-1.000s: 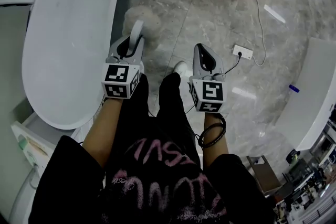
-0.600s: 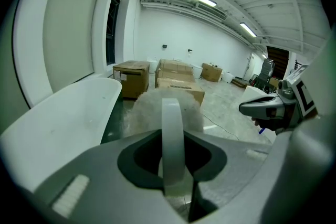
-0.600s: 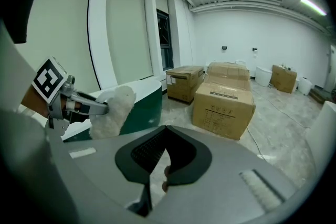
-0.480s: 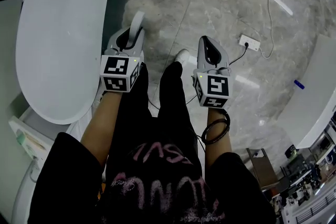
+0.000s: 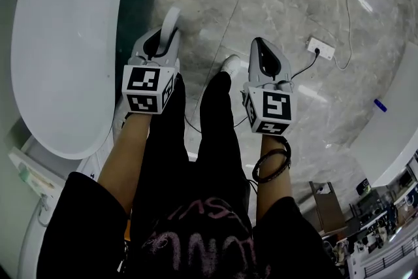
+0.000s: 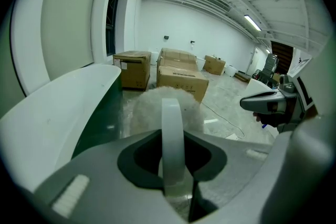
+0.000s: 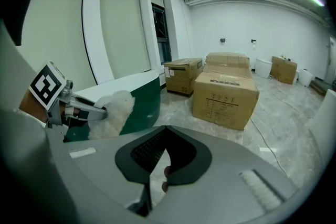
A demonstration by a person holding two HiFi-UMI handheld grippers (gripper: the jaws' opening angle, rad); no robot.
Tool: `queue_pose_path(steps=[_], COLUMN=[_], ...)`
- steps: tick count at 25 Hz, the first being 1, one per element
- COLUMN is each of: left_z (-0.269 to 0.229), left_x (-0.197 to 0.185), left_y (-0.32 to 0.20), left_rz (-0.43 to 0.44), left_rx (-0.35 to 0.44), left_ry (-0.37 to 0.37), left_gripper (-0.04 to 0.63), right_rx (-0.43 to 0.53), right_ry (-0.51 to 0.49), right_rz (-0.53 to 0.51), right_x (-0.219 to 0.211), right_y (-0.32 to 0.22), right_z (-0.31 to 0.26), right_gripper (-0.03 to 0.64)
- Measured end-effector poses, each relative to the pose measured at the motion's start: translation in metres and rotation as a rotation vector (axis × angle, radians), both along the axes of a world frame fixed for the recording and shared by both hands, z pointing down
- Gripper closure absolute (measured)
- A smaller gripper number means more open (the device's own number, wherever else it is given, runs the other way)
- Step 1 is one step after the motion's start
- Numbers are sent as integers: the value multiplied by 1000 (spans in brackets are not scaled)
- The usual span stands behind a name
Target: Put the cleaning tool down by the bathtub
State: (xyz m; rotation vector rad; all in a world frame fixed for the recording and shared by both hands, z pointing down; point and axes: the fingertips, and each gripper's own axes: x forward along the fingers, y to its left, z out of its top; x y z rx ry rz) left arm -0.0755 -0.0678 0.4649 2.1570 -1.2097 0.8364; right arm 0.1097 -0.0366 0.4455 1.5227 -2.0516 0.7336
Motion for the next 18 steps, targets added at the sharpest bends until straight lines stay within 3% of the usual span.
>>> queue_pose_path(steps=[18], left_z=[138], left_x=[-18], left_y=[39], left_rz=[-34], left_rx=[-107], left_ry=[-40], left_gripper=[509], right_rx=[-93], right_ry=[-43], right_rz=[-40], right_x=[-27], right_y=[20], right_z=[139], right_gripper=[600])
